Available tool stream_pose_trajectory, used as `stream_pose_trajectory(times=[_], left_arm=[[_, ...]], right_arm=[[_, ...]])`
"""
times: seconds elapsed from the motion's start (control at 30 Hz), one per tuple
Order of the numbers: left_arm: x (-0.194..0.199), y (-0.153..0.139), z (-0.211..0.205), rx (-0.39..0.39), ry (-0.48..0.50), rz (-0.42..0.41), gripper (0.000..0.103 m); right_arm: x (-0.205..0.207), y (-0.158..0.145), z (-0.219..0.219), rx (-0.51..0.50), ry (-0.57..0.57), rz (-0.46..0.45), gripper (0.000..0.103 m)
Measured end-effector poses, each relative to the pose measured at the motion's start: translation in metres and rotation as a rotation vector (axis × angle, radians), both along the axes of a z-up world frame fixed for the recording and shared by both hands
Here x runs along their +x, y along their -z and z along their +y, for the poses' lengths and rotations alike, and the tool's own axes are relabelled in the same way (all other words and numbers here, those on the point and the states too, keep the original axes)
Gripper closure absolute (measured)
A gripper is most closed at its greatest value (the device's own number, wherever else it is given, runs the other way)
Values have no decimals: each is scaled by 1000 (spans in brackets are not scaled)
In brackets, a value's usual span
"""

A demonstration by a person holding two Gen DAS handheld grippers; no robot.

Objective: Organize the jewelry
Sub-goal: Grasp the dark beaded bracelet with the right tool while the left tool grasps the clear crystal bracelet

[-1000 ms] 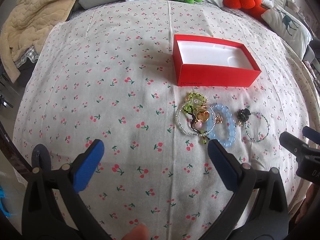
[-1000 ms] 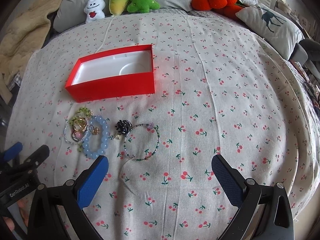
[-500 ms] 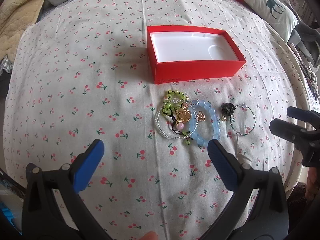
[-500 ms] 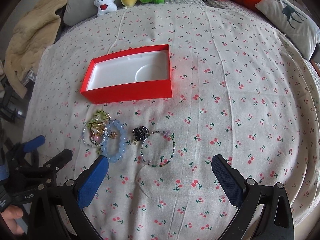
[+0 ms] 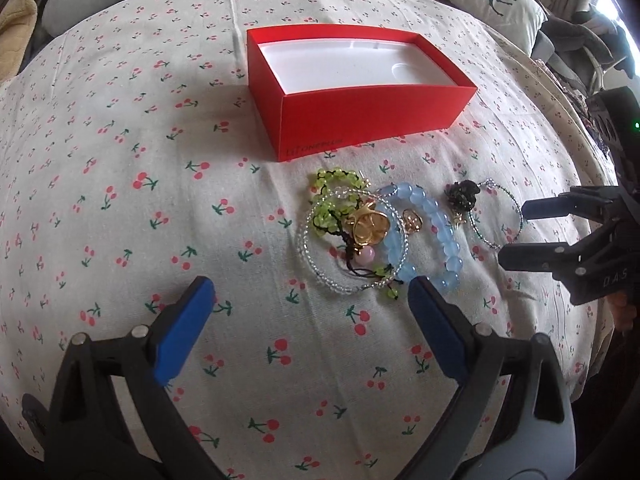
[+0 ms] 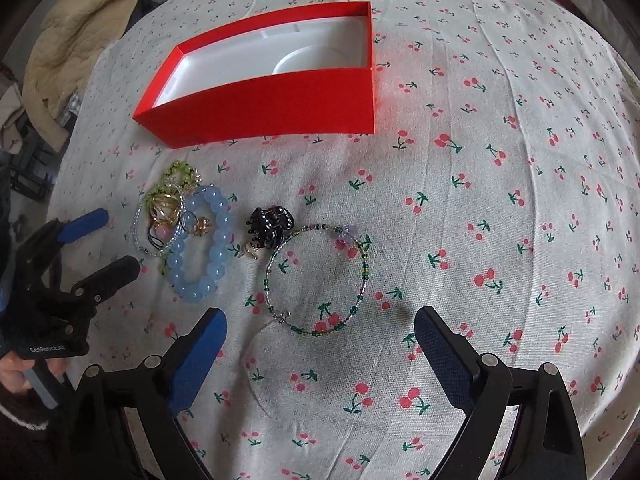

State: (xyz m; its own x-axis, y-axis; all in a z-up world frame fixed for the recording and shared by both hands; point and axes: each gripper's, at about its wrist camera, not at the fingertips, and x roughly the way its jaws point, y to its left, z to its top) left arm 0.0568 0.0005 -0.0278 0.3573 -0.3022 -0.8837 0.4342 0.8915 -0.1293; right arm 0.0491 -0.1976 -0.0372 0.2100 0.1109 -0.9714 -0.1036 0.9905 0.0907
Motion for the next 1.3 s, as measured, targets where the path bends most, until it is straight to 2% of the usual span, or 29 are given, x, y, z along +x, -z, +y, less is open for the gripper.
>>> stream_pose_trajectory(times=[0.13,0.23,0.3,0.33,0.5,0.57,0.67,0.83,0.93,0.97,1.03,1.07,1.1,1.13,1.2,1.23,1.3], left_arm=[[4,1,-12,-26,32,-4,6],[7,5,-23,-8,53,0,6],[8,6,-27,6,61,-6,8],[8,6,-28,13,63,-8,13],[10,5,-28,31,51,-18,28],[9,4,-27,31,50,-20,38],[8,3,-26,28,50,-21,43],[3,-2,-23,19,53,-24,51],[1,-4,-20,16,49,-22,55],[1,-4,-22,18,48,-20,60],[1,-3,-22,31,49,-12,60],[1,-3,-22,37,50,-15,60],[0,-3,-20,42,50,-14,60],[0,-3,-21,47,49,-12,56],[1,-3,-20,48,44,-12,41],[1,-2,-20,44,47,-7,31],[3,0,-22,44,50,5,29]], right_arm=[[7,6,12,-77,-28,-19,17],[10,11,24,-147,-65,-37,22],[11,17,40,-185,-94,-57,25],[11,17,44,-193,-105,-64,27],[7,15,52,-210,-121,-88,49],[8,13,53,-213,-119,-91,58],[9,9,49,-201,-112,-90,71],[5,-3,30,-151,-91,-77,84],[3,-7,21,-113,-70,-68,85],[4,-7,18,-99,-61,-63,85],[7,-9,11,-72,-45,-52,84],[8,-9,8,-60,-37,-44,82],[14,-8,2,-50,-28,-37,77],[15,-9,-1,-41,-16,-30,73],[20,-11,-11,-20,8,-28,56],[21,-13,-15,-7,19,-30,55],[24,-15,-21,19,37,-29,55]])
